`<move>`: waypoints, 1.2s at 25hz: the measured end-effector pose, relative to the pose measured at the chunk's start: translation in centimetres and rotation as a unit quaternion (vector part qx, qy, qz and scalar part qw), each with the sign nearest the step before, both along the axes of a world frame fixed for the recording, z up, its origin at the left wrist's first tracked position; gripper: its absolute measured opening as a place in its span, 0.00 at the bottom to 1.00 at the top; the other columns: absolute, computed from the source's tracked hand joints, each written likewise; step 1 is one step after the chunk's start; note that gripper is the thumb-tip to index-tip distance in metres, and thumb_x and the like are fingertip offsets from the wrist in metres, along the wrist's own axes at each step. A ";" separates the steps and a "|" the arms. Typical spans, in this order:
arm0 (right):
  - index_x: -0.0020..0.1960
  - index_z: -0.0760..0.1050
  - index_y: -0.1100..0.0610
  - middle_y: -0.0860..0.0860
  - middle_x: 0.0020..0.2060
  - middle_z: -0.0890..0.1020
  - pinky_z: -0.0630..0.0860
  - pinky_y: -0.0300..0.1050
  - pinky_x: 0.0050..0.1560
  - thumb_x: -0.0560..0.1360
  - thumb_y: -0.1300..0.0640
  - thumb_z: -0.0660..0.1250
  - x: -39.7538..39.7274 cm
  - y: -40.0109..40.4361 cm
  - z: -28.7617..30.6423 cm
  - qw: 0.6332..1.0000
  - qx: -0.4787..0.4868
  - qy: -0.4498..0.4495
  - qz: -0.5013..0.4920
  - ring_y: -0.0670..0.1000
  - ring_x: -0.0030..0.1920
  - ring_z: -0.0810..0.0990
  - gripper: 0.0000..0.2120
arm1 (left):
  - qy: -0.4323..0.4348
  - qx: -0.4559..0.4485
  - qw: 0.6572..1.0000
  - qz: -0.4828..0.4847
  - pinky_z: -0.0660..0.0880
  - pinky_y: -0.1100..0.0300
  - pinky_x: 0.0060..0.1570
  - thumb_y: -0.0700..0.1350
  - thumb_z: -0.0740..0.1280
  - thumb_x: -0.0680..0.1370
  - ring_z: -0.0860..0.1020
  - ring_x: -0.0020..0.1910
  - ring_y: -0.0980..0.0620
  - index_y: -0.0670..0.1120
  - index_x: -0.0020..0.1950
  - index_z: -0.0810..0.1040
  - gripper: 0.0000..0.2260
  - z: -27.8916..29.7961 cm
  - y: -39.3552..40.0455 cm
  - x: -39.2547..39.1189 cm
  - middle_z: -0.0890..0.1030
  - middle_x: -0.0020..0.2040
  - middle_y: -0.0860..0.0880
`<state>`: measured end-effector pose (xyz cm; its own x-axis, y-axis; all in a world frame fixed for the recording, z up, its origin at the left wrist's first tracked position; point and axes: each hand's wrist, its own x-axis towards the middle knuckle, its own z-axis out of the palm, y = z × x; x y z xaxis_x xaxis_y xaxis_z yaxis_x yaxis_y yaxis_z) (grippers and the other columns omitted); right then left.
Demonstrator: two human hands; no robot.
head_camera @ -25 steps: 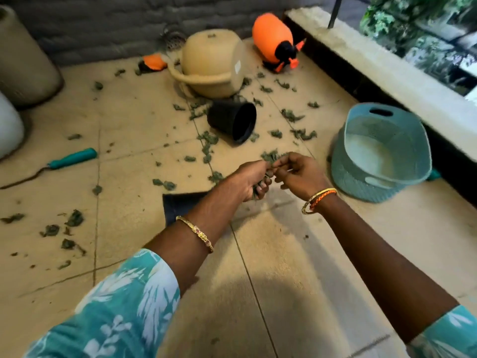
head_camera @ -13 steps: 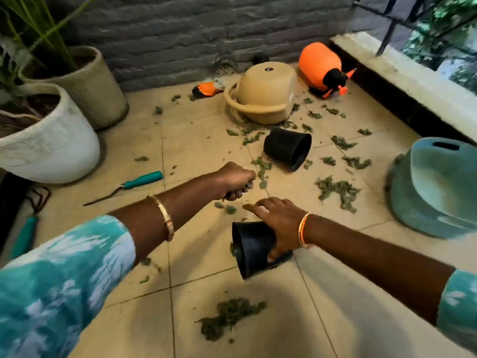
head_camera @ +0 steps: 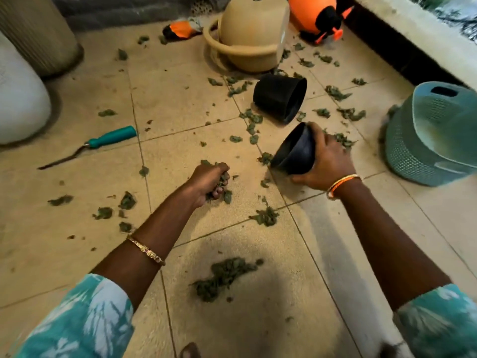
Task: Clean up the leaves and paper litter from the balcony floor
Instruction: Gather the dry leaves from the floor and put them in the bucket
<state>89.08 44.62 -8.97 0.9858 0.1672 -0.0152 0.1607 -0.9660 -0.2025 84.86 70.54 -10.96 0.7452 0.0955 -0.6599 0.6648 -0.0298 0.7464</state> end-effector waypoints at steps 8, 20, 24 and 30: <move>0.74 0.58 0.57 0.60 0.74 0.54 0.47 0.63 0.73 0.70 0.55 0.68 -0.4 3.4 -1.4 0.992 0.038 -0.116 0.037 0.61 0.75 0.48 0.35 | 0.006 -0.035 0.996 0.084 0.58 0.70 0.19 0.46 0.62 0.80 0.64 0.18 0.57 0.45 0.35 0.71 0.13 -1.2 1.4 -1.9 0.69 0.31 0.49; 0.56 0.79 0.63 0.59 0.52 0.80 0.74 0.49 0.57 0.76 0.65 0.62 2.1 3.9 -9.4 0.981 -0.030 -0.055 0.183 0.59 0.54 0.77 0.11 | 0.040 -0.088 0.992 0.083 0.59 0.70 0.18 0.47 0.59 0.81 0.65 0.19 0.58 0.46 0.36 0.70 0.13 -2.5 2.5 -3.8 0.70 0.30 0.51; 0.53 0.81 0.64 0.59 0.49 0.83 0.73 0.39 0.54 0.74 0.67 0.65 0.6 5.7 -7.0 0.981 0.188 -0.031 0.027 0.55 0.50 0.81 0.10 | 0.061 -0.123 0.988 0.069 0.60 0.69 0.17 0.48 0.59 0.80 0.66 0.19 0.58 0.46 0.36 0.70 0.14 -3.0 2.0 -3.9 0.70 0.30 0.50; 0.47 0.82 0.59 0.52 0.44 0.84 0.80 0.39 0.48 0.70 0.68 0.70 -5.2 12.4 -4.4 0.881 0.436 0.184 -0.016 0.46 0.43 0.82 0.08 | 0.088 -0.160 0.982 0.048 0.63 0.67 0.19 0.61 0.55 0.79 0.67 0.24 0.53 0.43 0.37 0.71 0.23 -3.2 1.1 -4.8 0.71 0.31 0.47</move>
